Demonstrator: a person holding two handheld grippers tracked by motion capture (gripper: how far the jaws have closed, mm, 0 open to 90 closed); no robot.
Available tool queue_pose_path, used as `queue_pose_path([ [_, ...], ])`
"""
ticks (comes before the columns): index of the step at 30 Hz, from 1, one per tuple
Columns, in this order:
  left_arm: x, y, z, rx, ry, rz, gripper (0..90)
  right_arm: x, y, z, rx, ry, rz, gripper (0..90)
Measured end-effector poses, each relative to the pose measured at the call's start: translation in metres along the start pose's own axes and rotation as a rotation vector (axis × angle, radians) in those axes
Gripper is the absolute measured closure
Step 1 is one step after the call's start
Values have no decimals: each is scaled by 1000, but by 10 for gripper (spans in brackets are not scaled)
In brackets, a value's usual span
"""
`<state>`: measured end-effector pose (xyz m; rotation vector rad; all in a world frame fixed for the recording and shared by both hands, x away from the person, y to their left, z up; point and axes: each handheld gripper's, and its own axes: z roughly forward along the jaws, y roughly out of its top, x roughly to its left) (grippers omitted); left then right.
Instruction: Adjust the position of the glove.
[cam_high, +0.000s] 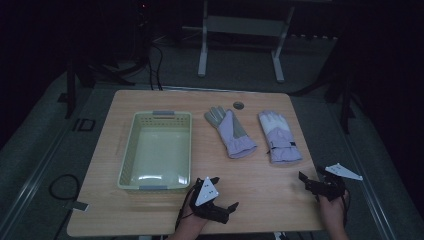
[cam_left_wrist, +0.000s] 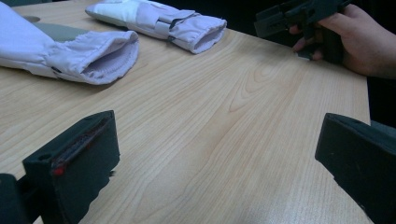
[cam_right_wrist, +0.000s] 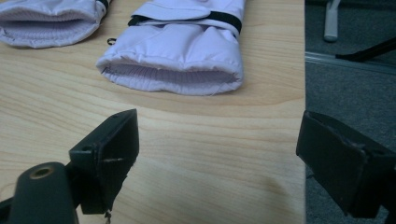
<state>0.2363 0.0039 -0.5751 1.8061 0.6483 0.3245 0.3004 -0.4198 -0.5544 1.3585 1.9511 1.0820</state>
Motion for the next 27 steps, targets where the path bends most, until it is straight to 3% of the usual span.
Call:
queue_pose_path([
  [6,0,0,0,1,-2,-5,0,-2,0,0,4,6,15,132],
  [12,0,0,0,4,0,1,0,-3,0,0,15,49,28,132],
  [21,-2,0,0,4,4,18,0,3,3,0,32,86,-10,134],
  [24,-1,0,0,5,2,12,0,6,8,-2,19,136,-10,139],
  [27,-2,0,0,8,12,15,0,8,14,-1,17,140,-16,138],
])
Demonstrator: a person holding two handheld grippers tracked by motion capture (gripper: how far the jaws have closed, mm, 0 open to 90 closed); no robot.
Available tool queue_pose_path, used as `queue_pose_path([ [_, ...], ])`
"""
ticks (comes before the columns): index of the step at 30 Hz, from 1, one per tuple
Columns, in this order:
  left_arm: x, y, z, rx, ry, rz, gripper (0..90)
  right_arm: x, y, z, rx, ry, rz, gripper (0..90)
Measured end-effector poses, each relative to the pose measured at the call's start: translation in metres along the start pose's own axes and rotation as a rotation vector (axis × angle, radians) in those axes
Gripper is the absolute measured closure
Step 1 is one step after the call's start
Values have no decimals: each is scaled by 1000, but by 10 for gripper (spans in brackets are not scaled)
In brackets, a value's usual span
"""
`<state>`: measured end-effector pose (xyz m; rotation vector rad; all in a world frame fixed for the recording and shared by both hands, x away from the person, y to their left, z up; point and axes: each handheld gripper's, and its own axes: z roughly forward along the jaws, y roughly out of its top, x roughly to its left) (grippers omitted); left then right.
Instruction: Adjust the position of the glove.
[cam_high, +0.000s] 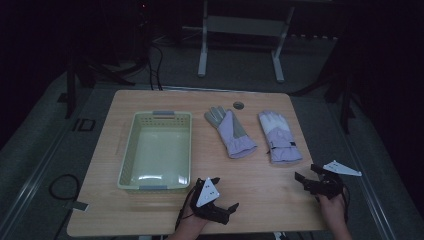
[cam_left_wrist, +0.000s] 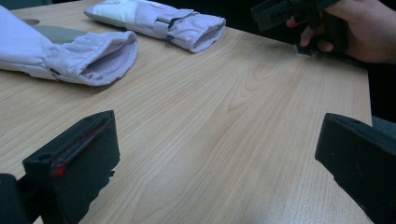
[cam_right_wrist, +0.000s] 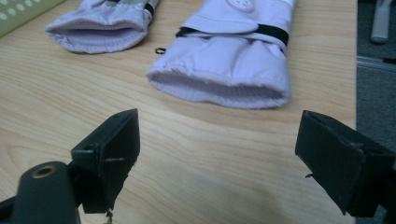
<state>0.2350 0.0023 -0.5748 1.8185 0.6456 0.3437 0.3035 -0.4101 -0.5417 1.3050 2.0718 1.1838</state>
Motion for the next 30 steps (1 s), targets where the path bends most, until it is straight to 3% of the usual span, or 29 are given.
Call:
queue_pose_path([
  [7,0,0,0,1,2,0,0,6,16,1,-18,9,-25,138],
  [15,0,0,0,3,4,0,0,17,37,8,-57,58,-25,132],
  [20,0,0,0,3,5,0,0,23,50,14,-52,84,-64,130],
  [23,0,0,0,2,5,0,0,26,59,17,-67,127,-45,128],
  [27,0,0,0,1,7,-2,0,31,73,22,-72,163,-55,126],
  [30,-1,0,0,0,7,1,0,37,82,27,-62,156,-91,130],
])
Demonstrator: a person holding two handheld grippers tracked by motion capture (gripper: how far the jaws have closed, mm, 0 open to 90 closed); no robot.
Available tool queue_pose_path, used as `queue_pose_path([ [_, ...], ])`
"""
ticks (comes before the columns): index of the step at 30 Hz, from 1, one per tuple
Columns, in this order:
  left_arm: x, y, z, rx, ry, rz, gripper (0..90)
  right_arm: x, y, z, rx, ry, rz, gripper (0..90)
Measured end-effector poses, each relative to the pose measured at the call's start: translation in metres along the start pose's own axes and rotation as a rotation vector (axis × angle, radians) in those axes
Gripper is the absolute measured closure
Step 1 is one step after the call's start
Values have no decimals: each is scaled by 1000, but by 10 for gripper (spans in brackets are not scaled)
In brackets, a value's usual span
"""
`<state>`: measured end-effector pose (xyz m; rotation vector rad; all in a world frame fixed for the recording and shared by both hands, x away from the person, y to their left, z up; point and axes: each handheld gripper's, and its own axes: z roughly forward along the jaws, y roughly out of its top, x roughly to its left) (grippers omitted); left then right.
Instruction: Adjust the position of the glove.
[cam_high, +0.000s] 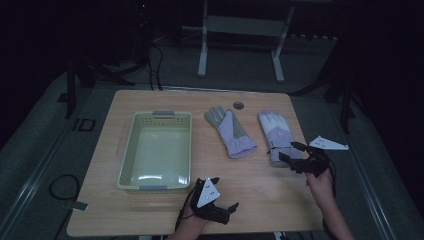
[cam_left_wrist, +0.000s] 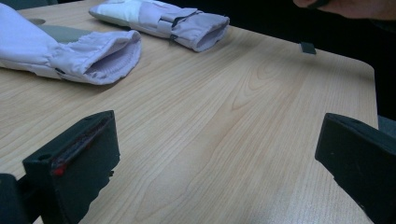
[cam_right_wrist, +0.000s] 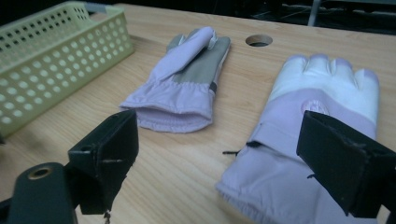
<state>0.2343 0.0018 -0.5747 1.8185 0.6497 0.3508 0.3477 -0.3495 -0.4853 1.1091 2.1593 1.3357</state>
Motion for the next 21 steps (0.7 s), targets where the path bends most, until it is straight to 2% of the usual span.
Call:
queue_pose_path([
  [3,0,0,0,1,-2,-2,0,4,8,8,14,-11,-28,131],
  [8,1,0,0,2,-4,-3,0,7,20,21,28,-5,-38,132],
  [10,1,0,0,1,-5,-8,0,9,25,26,15,3,-33,130],
  [11,1,0,0,1,-4,-10,0,10,27,28,12,-4,-36,127],
  [13,2,0,0,0,-5,-14,0,13,33,36,18,-47,-41,131],
  [14,2,0,0,0,-5,-14,0,13,35,39,20,-47,-31,131],
  [16,2,0,0,0,-5,-14,0,13,39,45,13,-6,-5,131],
  [21,2,0,0,-1,-7,-14,0,14,46,63,27,-2,3,134],
])
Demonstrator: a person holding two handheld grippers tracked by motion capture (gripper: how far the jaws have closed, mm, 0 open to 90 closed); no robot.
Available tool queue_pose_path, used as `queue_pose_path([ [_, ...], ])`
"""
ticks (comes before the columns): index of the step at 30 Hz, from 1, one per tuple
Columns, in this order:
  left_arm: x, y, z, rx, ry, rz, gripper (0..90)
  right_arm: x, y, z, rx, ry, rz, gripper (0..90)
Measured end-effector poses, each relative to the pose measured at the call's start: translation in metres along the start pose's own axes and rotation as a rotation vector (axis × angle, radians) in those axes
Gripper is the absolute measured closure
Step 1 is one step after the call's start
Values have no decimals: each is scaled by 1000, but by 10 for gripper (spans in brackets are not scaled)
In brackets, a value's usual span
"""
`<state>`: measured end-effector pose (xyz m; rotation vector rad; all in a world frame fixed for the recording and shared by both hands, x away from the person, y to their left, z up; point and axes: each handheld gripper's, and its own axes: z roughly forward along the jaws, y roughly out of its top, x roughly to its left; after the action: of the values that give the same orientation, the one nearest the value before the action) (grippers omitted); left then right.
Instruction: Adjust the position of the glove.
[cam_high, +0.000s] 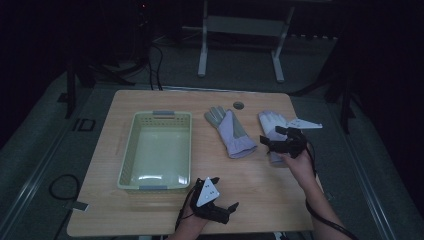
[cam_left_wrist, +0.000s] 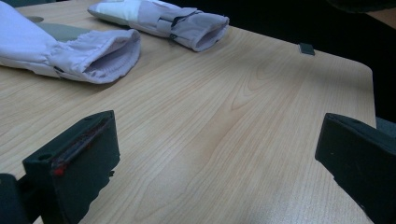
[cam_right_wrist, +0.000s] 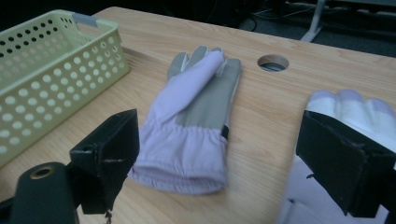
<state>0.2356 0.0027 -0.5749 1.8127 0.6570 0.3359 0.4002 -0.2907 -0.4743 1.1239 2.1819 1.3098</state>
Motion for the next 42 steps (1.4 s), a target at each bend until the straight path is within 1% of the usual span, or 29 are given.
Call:
queue_pose_path([
  [1,0,0,0,-1,0,0,0,0,1,3,2,5,4,136],
  [6,0,0,0,0,-3,2,0,3,9,20,1,-7,-18,138],
  [8,0,0,0,0,-3,3,0,5,12,28,2,-20,-26,139],
  [10,0,0,0,0,-4,3,0,6,14,35,7,-13,-36,151],
  [11,0,0,0,0,-5,3,0,7,15,39,12,-20,-42,151],
  [13,0,0,0,0,-6,1,0,7,16,47,21,-10,-47,161],
  [14,0,0,0,0,-7,0,0,8,16,51,27,-16,-52,167],
  [15,1,0,0,0,-8,0,0,8,16,55,33,-11,-50,168],
  [16,1,0,0,0,-8,0,0,8,16,55,33,-11,-50,168],
  [17,1,0,0,-1,-9,0,0,8,16,59,42,-3,-51,190],
  [18,1,0,0,0,-11,-1,0,9,15,65,55,-9,-59,211],
  [20,0,0,0,0,-12,0,0,10,14,71,70,0,-59,213],
  [21,1,0,0,1,-13,1,0,11,14,75,78,-4,-63,219],
  [22,1,0,0,1,-13,1,0,11,14,75,78,-4,-63,219],
  [23,1,0,0,1,-15,2,0,12,13,78,83,-3,-66,219],
  [24,1,0,0,1,-16,2,0,14,13,86,92,2,-67,232],
  [26,1,0,0,1,-16,1,0,15,14,92,100,6,-70,233],
  [27,1,0,0,1,-16,0,0,16,15,95,107,3,-74,241],
  [29,1,0,0,0,-17,0,0,18,16,101,115,13,-79,265],
  [32,1,0,0,0,-18,-1,0,20,16,110,125,16,-87,270],
  [33,1,0,0,0,-19,-3,0,21,16,113,130,14,-87,290],
  [38,1,0,-1,0,-19,-4,0,21,13,125,157,14,-105,317],
  [40,1,0,-1,-1,-20,-6,0,21,11,129,168,15,-106,343],
  [42,1,0,-1,-1,-20,-7,0,21,10,132,181,17,-120,360],
])
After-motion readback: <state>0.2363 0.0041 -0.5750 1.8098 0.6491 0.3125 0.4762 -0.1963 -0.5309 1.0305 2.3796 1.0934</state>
